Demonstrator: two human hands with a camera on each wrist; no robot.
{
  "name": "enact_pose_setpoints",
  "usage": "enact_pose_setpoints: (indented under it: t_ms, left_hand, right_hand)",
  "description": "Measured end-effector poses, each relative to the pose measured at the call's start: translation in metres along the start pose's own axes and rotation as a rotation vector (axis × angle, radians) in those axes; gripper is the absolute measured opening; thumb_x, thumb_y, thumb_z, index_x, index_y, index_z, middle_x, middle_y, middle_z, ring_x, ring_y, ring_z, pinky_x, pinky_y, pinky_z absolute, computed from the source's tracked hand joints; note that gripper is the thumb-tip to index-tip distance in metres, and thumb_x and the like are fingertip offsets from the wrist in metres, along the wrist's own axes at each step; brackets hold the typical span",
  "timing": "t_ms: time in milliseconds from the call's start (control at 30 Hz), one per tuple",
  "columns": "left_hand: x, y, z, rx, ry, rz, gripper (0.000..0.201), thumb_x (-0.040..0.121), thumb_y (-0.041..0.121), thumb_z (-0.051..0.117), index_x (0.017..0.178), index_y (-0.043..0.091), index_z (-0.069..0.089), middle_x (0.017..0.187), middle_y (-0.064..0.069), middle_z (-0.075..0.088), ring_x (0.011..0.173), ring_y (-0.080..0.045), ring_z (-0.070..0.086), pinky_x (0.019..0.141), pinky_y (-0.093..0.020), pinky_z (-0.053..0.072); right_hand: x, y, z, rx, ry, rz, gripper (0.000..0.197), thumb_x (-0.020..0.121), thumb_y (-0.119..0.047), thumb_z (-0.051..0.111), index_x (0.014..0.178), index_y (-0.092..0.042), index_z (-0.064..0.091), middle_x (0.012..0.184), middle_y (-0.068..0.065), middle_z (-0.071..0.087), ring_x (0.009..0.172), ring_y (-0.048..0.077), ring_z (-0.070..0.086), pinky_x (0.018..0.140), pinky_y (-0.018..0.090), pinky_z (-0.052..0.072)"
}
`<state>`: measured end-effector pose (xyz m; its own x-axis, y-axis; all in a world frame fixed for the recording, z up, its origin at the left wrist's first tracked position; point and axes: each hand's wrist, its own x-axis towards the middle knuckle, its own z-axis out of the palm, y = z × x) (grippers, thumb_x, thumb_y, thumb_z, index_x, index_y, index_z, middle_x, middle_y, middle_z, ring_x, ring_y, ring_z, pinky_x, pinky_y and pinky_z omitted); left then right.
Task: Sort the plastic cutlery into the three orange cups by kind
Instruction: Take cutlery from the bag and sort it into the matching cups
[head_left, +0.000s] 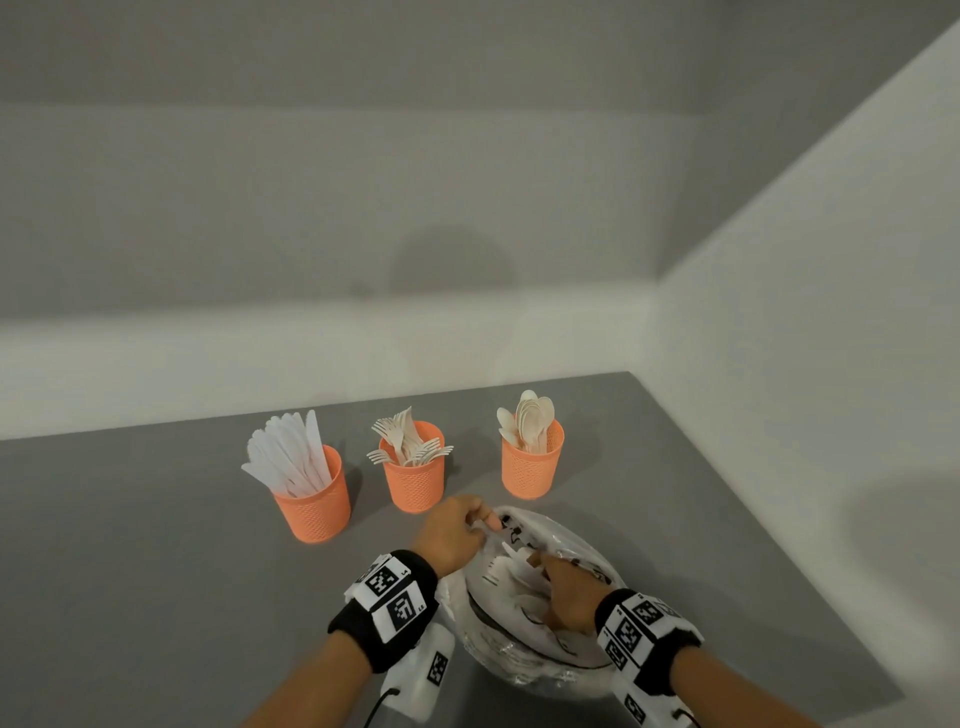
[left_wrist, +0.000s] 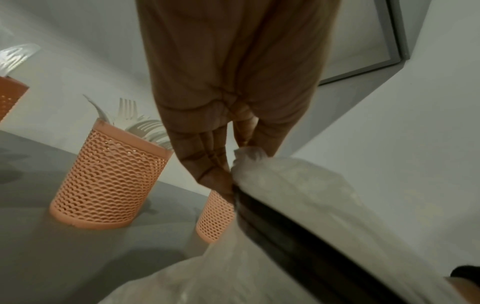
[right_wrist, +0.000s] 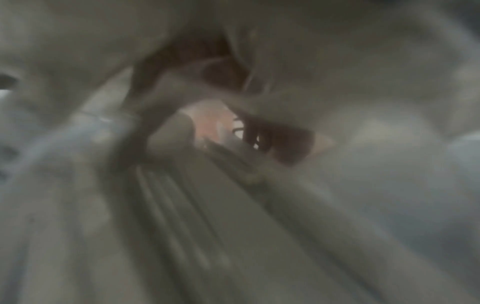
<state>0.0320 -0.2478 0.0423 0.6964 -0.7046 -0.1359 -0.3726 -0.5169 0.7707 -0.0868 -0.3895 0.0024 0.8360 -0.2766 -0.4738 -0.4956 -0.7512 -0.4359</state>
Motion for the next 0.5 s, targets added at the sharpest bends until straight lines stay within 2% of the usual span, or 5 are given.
enact_pose_setpoints:
  t_ms: [100,233,367,433,500]
  left_hand:
    - [0.0001,-0.0024,-0.0025,-0.02,0.019,0.0,0.032,0.077,-0.009,0.051,0.077,0.021,0.061,0.089,-0.004,0.061,0.079,-0.016,0.049,0.062,-0.014,0.037]
    - [0.0009,-0.0047,-0.0027,-0.051,0.025,-0.005,0.042,0.075,-0.009,0.051,0.067,0.032,0.056,0.088,-0.007,0.06,0.078,-0.016,0.049,0.068,-0.023,0.04]
    - [-0.0008,-0.0062,-0.0017,-0.06,0.012,-0.016,0.043,0.074,-0.01,0.049,0.066,0.032,0.055,0.088,-0.008,0.059,0.079,-0.017,0.049,0.072,-0.024,0.042]
    - [-0.0015,-0.0084,-0.0031,-0.073,0.002,-0.024,0.043,0.075,-0.01,0.049,0.066,0.032,0.056,0.088,-0.008,0.057,0.078,-0.018,0.049,0.072,-0.025,0.042]
    - [-0.0019,-0.0098,-0.0055,-0.08,-0.002,-0.026,0.042,0.075,-0.009,0.049,0.067,0.032,0.057,0.088,-0.008,0.057,0.078,-0.018,0.049,0.072,-0.026,0.042]
  right_hand:
    - [-0.0009,-0.0018,-0.0055,-0.021,-0.023,-0.026,0.057,0.082,-0.029,0.067,0.134,-0.024,0.044,0.135,0.001,0.051,0.126,0.021,0.047,0.103,0.029,0.037]
    - [-0.0029,-0.0033,-0.0108,-0.039,-0.031,-0.055,0.054,0.087,-0.028,0.06,0.137,-0.027,0.039,0.14,0.001,0.046,0.13,0.022,0.043,0.106,0.03,0.034]
    - [-0.0018,-0.006,-0.0059,-0.126,-0.07,-0.062,0.061,0.089,-0.033,0.055,0.144,-0.028,0.028,0.149,0.001,0.034,0.137,0.022,0.033,0.112,0.033,0.028]
    - [-0.0014,-0.0078,-0.0043,-0.101,-0.085,-0.064,0.059,0.091,-0.032,0.054,0.143,-0.026,0.029,0.15,0.001,0.034,0.137,0.022,0.033,0.112,0.033,0.027]
    - [-0.0014,-0.0093,-0.0051,-0.064,-0.091,-0.059,0.052,0.091,-0.03,0.054,0.139,-0.024,0.037,0.144,0.0,0.041,0.134,0.023,0.038,0.109,0.032,0.03]
